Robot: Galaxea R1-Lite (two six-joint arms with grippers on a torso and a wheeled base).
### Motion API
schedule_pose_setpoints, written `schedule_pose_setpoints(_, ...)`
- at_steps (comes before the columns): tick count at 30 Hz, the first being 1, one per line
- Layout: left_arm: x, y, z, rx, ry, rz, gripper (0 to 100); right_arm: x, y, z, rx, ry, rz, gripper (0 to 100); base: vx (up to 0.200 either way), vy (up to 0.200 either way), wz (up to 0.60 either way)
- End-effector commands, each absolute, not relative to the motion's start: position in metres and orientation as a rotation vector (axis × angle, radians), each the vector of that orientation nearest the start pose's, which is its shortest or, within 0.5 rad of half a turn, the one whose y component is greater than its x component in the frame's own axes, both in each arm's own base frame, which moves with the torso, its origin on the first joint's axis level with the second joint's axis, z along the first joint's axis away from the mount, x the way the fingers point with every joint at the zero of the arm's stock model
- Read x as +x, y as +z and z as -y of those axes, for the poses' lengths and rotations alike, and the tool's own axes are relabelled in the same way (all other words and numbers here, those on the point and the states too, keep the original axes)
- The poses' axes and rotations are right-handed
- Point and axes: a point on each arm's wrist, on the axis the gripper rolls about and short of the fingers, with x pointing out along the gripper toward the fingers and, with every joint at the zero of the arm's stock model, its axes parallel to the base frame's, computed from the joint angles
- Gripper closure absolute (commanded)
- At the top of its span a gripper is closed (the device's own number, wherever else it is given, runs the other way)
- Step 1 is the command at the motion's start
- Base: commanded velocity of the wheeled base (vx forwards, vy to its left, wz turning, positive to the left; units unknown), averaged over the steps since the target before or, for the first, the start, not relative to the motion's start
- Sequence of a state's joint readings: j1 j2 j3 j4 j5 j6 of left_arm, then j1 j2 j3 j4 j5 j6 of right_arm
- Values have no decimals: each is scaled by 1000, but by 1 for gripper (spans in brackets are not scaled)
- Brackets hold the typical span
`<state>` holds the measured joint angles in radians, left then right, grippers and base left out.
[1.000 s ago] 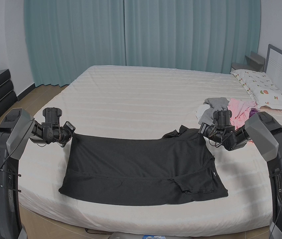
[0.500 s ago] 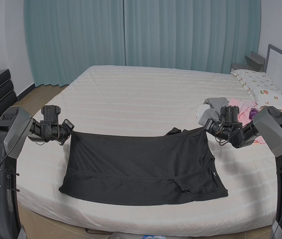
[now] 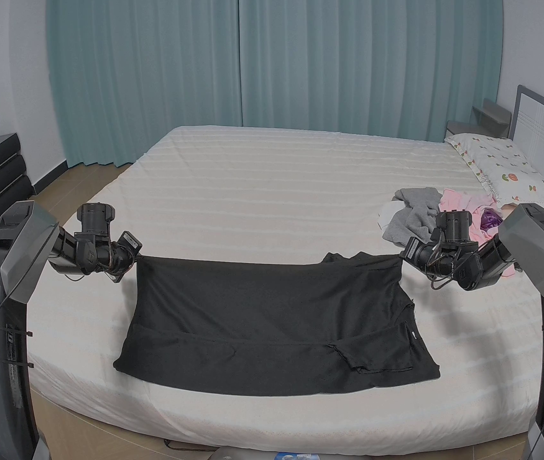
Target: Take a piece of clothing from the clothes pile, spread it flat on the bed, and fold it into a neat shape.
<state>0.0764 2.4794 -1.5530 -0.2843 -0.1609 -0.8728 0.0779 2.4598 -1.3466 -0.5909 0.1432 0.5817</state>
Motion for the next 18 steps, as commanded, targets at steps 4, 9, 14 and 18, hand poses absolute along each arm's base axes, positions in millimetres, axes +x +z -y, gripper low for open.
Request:
schedule_pose_setpoints(4,479,35,-32,-909,194,-634,100,454,17,-37,586,57,-595,100,0,0,0)
schedule_pose_setpoints(9,476,36,-34,-904,202,-638,100,448,20,-35,594,68,-607,100,0,0,0)
schedule_pose_setpoints(14,478,40,-35,-906,196,-624,100,453,25,-35,608,85,-571,100,0,0,0)
schedule_pose_setpoints(18,482,43,-36,-909,186,-604,100,457,25,-38,643,101,-520,100,0,0,0)
